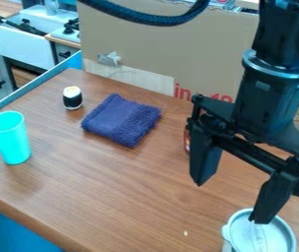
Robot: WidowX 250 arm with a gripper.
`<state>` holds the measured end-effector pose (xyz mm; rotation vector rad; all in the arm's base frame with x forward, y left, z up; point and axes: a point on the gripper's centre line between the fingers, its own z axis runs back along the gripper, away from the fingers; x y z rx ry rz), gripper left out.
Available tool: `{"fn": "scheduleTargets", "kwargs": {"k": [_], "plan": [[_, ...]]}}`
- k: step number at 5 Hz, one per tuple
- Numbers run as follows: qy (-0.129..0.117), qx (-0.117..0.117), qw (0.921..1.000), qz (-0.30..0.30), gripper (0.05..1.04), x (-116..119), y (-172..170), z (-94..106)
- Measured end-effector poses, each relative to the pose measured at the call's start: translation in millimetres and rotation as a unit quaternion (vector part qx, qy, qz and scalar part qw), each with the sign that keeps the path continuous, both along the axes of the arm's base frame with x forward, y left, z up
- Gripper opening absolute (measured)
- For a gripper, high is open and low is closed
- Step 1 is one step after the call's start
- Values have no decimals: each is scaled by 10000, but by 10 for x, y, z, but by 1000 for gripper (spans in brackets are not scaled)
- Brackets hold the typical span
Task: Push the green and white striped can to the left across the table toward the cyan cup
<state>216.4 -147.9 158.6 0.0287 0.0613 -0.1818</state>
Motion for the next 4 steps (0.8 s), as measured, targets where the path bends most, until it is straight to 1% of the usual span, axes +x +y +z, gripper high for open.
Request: {"fn": "scheduleTargets", "kwargs": {"k": [1,2,3,4], "plan": [[89,60,9999,0,1000,-3,2,-62],[-211,-89,9994,-240,1000,14,-289,-189],[-527,-229,9979,-315,1000,-8,-665,-264],[-471,-156,9982,-333,1000,-14,-924,-389]]}}
